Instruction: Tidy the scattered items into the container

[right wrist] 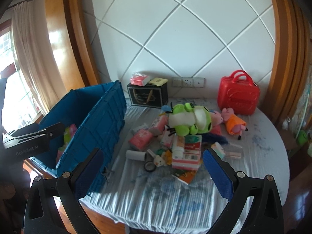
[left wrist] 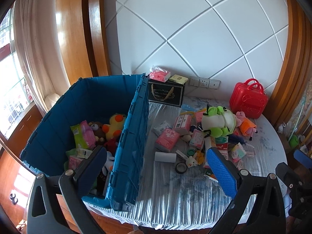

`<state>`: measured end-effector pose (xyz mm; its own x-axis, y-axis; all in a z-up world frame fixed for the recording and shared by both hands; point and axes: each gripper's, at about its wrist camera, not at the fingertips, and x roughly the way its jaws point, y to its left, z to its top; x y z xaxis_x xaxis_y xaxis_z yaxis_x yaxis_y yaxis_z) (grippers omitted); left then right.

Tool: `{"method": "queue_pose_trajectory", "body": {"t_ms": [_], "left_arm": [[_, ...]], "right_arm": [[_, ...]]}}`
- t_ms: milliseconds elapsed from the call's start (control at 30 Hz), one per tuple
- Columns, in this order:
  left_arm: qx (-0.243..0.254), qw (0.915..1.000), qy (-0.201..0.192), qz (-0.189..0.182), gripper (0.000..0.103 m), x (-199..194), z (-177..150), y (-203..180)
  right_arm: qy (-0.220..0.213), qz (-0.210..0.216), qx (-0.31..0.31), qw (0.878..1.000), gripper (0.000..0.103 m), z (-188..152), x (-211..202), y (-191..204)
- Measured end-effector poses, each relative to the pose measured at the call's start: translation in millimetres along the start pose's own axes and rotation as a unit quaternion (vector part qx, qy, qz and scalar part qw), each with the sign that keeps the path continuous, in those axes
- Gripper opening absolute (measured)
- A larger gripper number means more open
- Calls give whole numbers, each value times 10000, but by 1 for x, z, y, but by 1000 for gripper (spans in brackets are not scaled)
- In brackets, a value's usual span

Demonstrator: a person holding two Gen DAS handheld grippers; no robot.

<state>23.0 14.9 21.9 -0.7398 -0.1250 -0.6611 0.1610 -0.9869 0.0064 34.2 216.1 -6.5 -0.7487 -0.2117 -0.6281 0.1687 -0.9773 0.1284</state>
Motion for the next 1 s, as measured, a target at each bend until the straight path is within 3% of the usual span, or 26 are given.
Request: {"method": "queue_pose_trajectory", "body": {"t_ms": [367,1000], "left_arm": [[147,9993,167,-297,103,-8,-9,-13],[186,9997,85,-162,103,-12,-14,-10]], "right_arm": [[35,-210,183,9996,103,-13,-11,-18],[99,-316,222,9992,103,-18,-14,-14]]}}
